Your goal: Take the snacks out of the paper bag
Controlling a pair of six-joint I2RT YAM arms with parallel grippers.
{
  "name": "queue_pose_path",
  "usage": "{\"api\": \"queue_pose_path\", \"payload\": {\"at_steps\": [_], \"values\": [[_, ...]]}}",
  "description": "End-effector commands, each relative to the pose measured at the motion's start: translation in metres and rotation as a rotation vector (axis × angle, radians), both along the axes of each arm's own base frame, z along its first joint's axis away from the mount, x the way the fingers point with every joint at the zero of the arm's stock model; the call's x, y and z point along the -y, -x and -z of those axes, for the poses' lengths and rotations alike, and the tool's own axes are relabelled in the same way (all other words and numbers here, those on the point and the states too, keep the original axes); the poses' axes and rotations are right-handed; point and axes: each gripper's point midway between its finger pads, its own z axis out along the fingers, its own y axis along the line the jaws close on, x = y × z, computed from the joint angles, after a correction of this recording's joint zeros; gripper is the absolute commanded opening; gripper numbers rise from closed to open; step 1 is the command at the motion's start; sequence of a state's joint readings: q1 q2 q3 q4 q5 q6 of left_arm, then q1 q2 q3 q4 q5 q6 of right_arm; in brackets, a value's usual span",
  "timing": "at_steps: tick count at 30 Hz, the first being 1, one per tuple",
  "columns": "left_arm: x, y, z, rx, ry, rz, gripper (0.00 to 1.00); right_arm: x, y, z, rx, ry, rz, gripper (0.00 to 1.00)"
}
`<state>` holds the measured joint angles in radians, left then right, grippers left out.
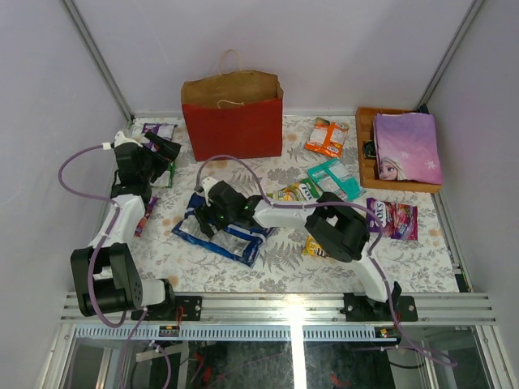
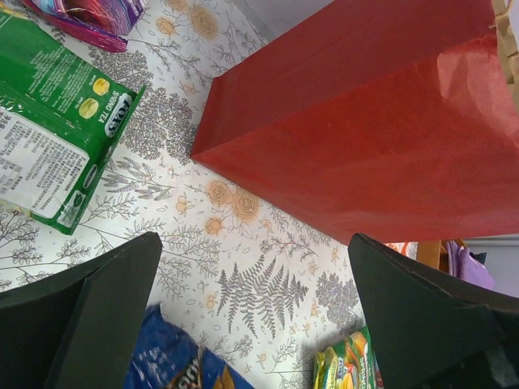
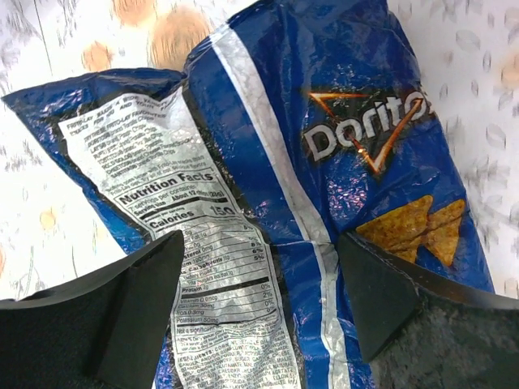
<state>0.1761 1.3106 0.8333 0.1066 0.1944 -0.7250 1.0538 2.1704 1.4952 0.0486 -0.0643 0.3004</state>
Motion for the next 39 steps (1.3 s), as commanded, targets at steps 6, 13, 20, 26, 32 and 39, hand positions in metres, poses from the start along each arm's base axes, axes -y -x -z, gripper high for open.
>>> {"api": "queue_pose_path", "payload": {"at_steps": [6, 13, 20, 26, 32, 39], "values": [[-0.017, 0.005, -0.021, 0.073, -0.048, -0.076, 1.00, -0.046, 0.013, 0.030, -0.025, 0.000, -0.252, 0.85], [-0.023, 0.008, -0.023, 0.076, -0.064, -0.104, 1.00, -0.029, 0.022, -0.033, 0.046, -0.077, -0.288, 0.93], [-0.020, 0.006, -0.022, 0.080, -0.056, -0.086, 1.00, 0.026, 0.038, -0.117, 0.085, -0.248, -0.210, 0.99], [-0.018, 0.007, -0.023, 0.084, -0.052, -0.077, 1.00, 0.077, 0.046, -0.116, 0.024, -0.291, -0.102, 0.89], [-0.015, 0.005, -0.022, 0.089, -0.042, -0.064, 1.00, 0.135, 0.052, -0.049, -0.047, -0.142, 0.024, 0.73], [-0.016, 0.004, -0.020, 0.086, -0.044, -0.064, 1.00, 0.162, 0.071, 0.024, -0.205, -0.010, 0.086, 0.68]]}}
